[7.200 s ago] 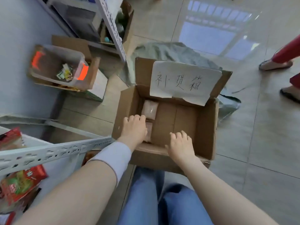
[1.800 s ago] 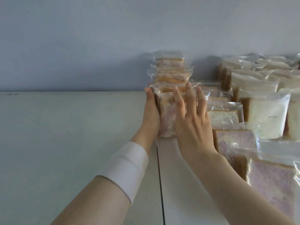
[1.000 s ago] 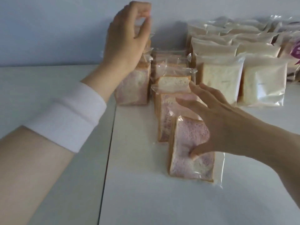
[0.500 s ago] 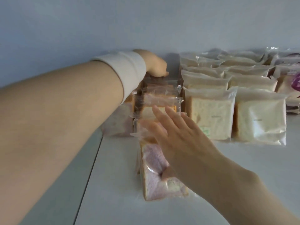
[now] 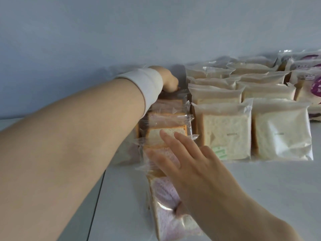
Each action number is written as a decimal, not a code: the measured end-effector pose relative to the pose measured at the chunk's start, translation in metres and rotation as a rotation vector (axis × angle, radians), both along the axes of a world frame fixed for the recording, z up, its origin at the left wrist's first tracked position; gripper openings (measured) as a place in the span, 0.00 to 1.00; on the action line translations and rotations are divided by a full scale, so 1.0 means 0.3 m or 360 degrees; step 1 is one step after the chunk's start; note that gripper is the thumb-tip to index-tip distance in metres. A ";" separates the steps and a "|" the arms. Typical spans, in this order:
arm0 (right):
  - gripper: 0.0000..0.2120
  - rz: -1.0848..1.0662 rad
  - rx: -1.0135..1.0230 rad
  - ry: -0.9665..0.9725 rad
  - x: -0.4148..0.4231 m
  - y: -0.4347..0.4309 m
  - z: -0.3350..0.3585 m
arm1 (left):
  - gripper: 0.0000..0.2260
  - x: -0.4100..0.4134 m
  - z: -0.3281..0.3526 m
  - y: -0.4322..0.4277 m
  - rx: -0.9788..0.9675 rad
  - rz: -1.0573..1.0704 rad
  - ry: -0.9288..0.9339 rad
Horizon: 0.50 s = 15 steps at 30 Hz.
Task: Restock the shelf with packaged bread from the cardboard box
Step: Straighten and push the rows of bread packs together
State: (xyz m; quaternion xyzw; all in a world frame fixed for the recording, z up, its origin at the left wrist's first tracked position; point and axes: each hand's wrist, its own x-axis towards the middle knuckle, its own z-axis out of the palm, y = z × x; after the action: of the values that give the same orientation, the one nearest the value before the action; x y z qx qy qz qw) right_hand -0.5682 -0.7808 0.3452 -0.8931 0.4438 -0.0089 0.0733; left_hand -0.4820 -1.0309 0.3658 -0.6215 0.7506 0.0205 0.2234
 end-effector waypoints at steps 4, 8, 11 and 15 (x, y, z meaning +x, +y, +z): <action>0.45 -0.0219 -0.0188 0.0008 -0.006 0.019 -0.017 | 0.17 0.000 0.036 0.031 0.0139 -0.0123 0.0016; 0.46 -0.0213 -0.0281 0.0039 -0.003 0.008 -0.029 | 0.20 0.031 0.074 0.034 0.0226 -0.0277 0.0036; 0.46 -0.0253 -0.0351 0.0063 0.000 -0.010 -0.024 | 0.20 0.059 0.088 0.009 0.0173 -0.0355 0.0285; 0.35 -0.0282 -0.0462 0.0020 0.008 -0.057 -0.016 | 0.16 0.090 0.100 -0.015 0.0103 -0.0421 0.0573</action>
State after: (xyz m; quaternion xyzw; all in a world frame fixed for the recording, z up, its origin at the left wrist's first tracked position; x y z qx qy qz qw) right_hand -0.5657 -0.7979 0.3405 -0.8517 0.5153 -0.0737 -0.0605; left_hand -0.4549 -1.0355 0.3960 -0.4965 0.8523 0.1256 0.1064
